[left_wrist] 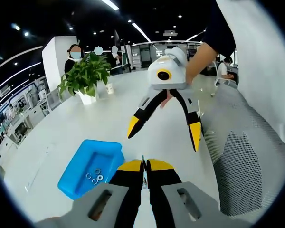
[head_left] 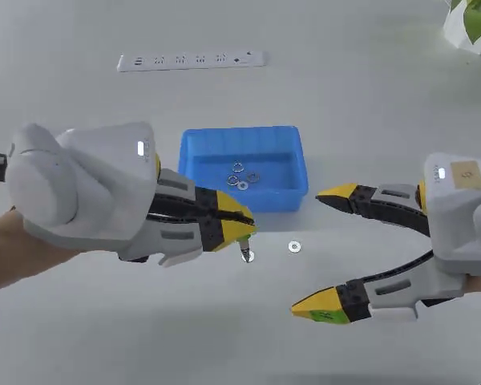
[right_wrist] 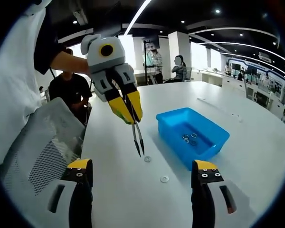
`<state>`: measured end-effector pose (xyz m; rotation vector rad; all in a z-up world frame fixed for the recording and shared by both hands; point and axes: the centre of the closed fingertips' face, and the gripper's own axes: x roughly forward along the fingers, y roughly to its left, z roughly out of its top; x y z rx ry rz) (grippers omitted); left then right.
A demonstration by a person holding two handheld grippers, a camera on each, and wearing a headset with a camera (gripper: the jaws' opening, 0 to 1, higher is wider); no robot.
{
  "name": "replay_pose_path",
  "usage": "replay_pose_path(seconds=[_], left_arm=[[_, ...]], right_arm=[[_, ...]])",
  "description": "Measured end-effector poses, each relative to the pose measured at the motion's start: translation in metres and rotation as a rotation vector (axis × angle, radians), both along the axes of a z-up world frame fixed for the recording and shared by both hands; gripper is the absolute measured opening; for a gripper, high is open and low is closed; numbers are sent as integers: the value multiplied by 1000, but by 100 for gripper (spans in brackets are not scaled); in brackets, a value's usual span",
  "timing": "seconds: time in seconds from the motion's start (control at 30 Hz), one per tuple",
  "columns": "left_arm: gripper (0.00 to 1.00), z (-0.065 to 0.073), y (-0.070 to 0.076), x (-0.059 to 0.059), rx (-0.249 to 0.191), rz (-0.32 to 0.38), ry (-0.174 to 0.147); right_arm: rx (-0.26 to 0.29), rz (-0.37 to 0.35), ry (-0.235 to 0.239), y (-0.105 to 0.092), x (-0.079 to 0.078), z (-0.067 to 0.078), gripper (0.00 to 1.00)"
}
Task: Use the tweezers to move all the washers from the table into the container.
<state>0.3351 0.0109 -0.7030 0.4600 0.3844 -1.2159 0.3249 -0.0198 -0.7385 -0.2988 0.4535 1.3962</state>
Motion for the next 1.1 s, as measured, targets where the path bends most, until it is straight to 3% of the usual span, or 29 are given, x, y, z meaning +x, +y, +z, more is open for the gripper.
replay_pose_path(seconds=[0.33,1.1], left_arm=[[6,0,1,6,-1,30,1],[6,-7,0,8,-8,33,22]], right_arm=[[28,5,30,5,-4,-2,84],[13,7,54,1,-8,-8,82]])
